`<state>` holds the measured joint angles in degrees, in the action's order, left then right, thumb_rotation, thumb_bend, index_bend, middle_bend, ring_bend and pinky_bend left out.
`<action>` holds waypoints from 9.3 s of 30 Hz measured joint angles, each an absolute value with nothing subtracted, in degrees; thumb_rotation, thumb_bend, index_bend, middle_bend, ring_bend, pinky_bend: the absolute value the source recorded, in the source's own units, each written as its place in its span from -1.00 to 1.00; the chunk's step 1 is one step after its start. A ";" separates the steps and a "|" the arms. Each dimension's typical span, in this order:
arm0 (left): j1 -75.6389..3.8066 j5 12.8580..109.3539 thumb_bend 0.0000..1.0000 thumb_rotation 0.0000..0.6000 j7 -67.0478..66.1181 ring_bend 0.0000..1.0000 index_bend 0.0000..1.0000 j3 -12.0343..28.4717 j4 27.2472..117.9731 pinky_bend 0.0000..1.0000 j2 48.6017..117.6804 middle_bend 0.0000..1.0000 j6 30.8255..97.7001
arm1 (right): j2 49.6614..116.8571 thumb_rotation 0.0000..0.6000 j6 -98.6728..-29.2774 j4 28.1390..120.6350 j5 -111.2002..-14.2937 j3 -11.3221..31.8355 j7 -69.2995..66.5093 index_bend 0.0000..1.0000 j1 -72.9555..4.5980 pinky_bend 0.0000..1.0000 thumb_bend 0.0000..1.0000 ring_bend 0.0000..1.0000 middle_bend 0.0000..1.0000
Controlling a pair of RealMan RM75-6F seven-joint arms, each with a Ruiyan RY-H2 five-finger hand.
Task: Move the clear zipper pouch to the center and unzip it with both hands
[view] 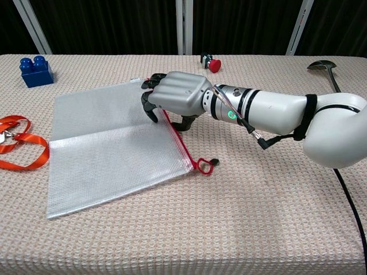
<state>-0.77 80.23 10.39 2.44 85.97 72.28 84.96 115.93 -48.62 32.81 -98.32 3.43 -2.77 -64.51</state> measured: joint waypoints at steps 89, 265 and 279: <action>0.22 86.52 -0.81 1.00 11.98 -0.79 -0.66 0.21 90.97 -0.69 70.72 -0.68 87.55 | 84.91 1.00 -48.75 94.19 -88.14 -3.71 17.93 -0.30 -36.06 -1.00 -0.57 -1.00 -0.74; -25.18 77.92 0.03 1.00 39.02 -0.71 0.37 12.67 94.95 -0.63 88.34 -0.32 67.63 | 101.29 1.00 -66.76 84.46 -80.70 15.42 31.19 0.57 -55.75 -1.00 -0.05 -1.00 -0.63; -25.11 78.73 0.06 1.00 48.91 -0.71 0.37 13.09 95.38 -0.63 86.83 -0.32 66.53 | 100.90 1.00 -66.30 85.39 -80.01 14.46 33.65 0.58 -54.32 -1.00 -0.05 -1.00 -0.63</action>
<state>-25.11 78.73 48.91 13.09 95.38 86.83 66.53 100.90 -66.30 85.39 -80.01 14.46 33.65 -54.32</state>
